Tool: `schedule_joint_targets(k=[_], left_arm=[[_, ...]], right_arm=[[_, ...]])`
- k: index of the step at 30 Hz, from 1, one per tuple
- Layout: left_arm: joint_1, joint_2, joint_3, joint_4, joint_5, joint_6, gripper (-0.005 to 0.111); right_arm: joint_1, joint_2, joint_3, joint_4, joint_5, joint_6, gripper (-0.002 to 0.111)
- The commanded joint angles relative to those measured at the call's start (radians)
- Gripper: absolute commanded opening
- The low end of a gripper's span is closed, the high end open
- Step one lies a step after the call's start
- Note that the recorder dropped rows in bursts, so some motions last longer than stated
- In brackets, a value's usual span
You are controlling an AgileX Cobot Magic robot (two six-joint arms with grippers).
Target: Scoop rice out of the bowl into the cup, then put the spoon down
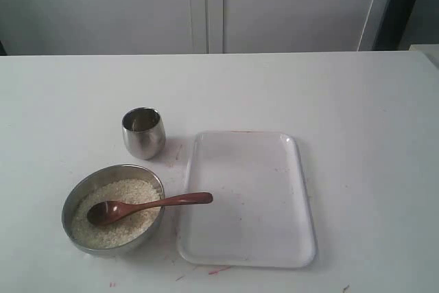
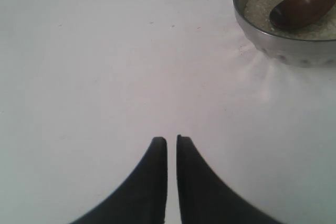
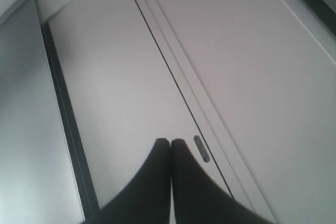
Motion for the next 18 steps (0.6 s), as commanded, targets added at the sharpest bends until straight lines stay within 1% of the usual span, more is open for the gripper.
schedule_joint_targets(k=[1,8,12,18], left_arm=[[-0.004,0.007,0.009,-0.006,0.048,-0.006,0.014],[-0.004,0.007,0.009,-0.006,0.048,-0.006,0.014],[-0.004,0.007,0.009,-0.006,0.048,-0.006,0.014],[-0.004,0.007,0.009,-0.006,0.048,-0.006,0.014]], right_arm=[[-0.003,0.082,-0.068,-0.006,0.056,-0.021,0.0],[0.063,0.226,-0.179,-0.004,0.229,-0.042,0.0],[0.113,0.325,-0.248,0.004,0.346,-0.126,0.0],[0.183,0.445,-0.32,0.023,0.471,-0.249,0.0]])
